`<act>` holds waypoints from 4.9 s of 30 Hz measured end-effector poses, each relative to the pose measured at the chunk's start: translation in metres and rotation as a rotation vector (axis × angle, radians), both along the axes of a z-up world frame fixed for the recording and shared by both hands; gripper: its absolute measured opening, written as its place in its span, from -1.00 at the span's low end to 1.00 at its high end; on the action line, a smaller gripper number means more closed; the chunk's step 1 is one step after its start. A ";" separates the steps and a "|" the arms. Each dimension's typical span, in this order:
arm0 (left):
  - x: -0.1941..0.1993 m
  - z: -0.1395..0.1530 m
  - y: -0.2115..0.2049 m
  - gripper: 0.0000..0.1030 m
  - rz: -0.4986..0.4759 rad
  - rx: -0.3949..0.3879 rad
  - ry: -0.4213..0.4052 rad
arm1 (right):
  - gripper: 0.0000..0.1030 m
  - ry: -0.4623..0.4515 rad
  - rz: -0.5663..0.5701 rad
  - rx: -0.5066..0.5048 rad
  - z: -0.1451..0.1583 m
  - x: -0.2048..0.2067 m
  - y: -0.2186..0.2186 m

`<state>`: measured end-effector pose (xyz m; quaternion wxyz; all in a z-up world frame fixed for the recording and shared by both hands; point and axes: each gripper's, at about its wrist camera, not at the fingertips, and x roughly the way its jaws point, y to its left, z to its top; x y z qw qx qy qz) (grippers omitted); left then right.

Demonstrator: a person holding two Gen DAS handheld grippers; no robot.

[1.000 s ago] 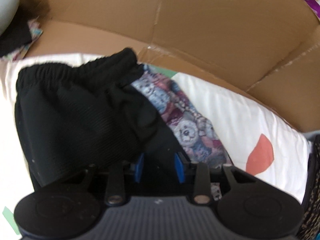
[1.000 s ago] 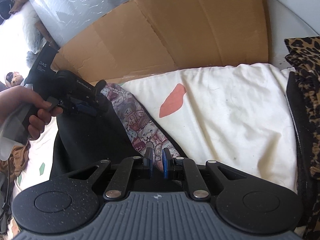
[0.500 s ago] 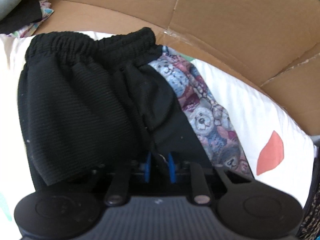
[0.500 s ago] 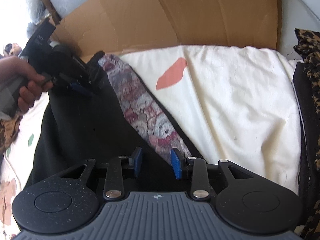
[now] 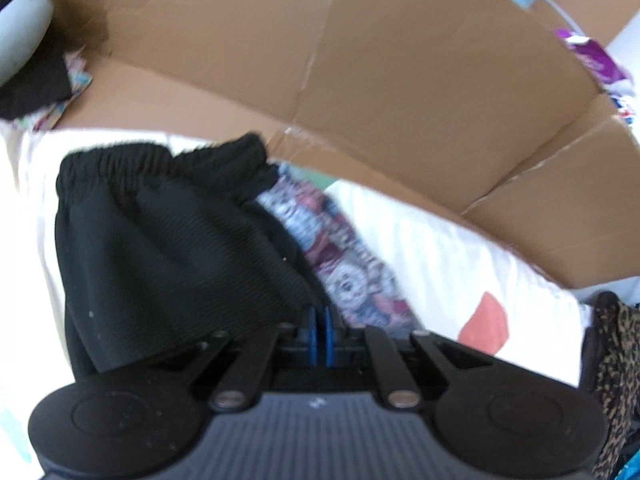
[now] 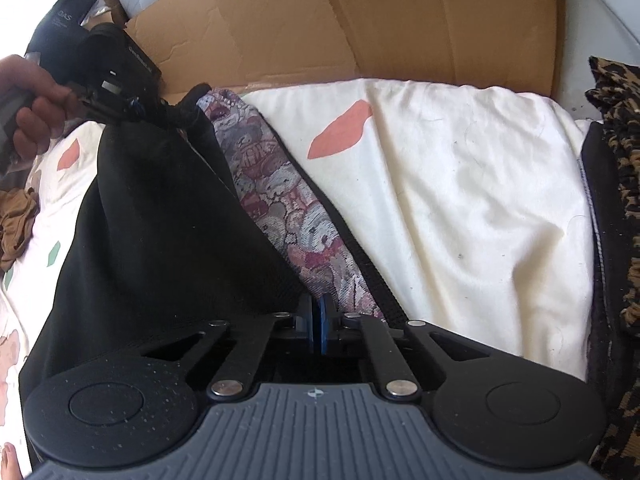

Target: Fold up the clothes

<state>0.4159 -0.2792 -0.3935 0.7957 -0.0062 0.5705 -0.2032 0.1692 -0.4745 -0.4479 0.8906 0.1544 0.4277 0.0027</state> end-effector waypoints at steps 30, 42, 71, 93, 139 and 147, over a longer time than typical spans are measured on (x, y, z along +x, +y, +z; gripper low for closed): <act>0.020 -0.044 -0.060 -0.81 -0.118 0.019 -0.083 | -1.00 0.026 -0.079 -0.008 0.000 0.011 -0.031; 0.045 0.034 -0.005 -0.49 -0.105 0.021 -0.204 | -0.95 -0.050 -0.156 0.037 0.027 -0.013 -0.043; 0.069 -0.019 0.003 0.42 -0.494 0.367 -0.324 | -0.90 0.042 -0.133 0.050 0.000 -0.024 -0.041; 0.053 -0.005 -0.006 -0.27 -0.562 0.301 -0.446 | -0.92 0.069 -0.111 0.010 -0.008 -0.028 -0.037; 0.075 -0.039 -0.031 -0.94 -0.500 0.371 -0.370 | -0.93 0.085 -0.087 0.021 -0.010 -0.038 -0.043; 0.059 -0.007 -0.015 -0.87 -0.532 0.333 -0.394 | -0.91 0.075 -0.122 -0.023 0.010 -0.053 -0.046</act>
